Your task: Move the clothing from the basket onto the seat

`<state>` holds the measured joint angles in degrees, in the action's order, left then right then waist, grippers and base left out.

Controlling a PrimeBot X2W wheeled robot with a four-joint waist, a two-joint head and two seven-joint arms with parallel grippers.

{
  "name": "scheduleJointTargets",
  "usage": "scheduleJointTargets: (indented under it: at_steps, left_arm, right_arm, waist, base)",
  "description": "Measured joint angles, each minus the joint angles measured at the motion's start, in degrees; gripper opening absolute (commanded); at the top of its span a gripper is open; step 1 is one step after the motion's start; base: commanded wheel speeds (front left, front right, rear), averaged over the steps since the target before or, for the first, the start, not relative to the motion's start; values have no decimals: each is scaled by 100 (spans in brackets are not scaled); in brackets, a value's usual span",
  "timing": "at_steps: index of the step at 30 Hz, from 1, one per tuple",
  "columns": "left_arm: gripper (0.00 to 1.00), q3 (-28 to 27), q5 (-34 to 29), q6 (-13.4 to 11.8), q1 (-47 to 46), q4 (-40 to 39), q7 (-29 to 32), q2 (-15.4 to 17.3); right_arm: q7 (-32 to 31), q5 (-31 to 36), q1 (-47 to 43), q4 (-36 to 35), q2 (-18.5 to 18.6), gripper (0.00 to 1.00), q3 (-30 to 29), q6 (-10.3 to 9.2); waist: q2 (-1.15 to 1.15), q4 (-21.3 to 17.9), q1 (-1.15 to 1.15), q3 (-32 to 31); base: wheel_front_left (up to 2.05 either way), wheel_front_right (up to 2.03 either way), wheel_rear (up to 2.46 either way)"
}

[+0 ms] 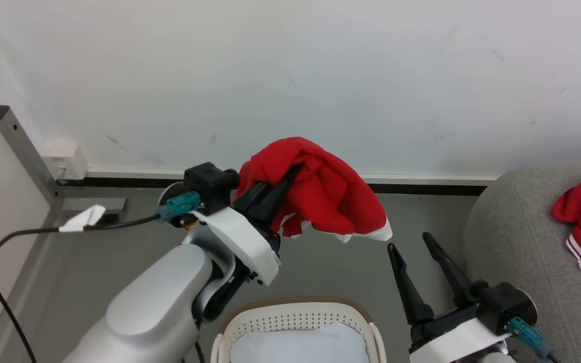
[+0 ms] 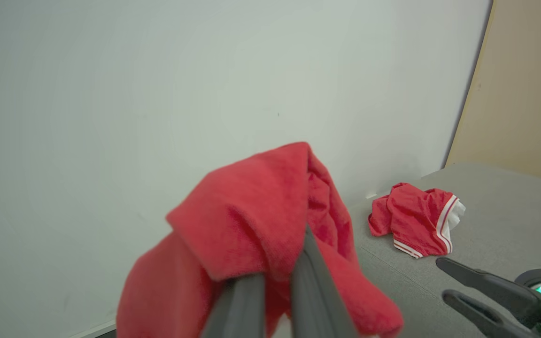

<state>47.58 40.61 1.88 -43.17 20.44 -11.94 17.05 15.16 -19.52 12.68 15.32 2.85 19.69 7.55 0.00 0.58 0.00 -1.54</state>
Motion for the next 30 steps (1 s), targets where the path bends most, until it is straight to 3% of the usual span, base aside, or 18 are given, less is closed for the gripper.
scheduleJointTargets:
  at_steps: [10,21,30]
  left_arm:
    - [0,260,9,46,196,-55,-2,-180]
    - [0,622,-5,156,282,-14,54,-483]
    - [0,793,-11,214,285,42,85,-603]
  right_arm:
    - [-312,559,962,1042,305,100,492,0]
    - [-399,367,1854,2078,404,100,1317,0]
    - [-146,40,2299,2996,253,100,1726,0]
  waist:
    - [0,250,0,14]
    - [0,714,1,-47]
    - [0,1035,1,-114]
  base:
    - [0,0,0]
    - [0,0,0]
    - [0,0,0]
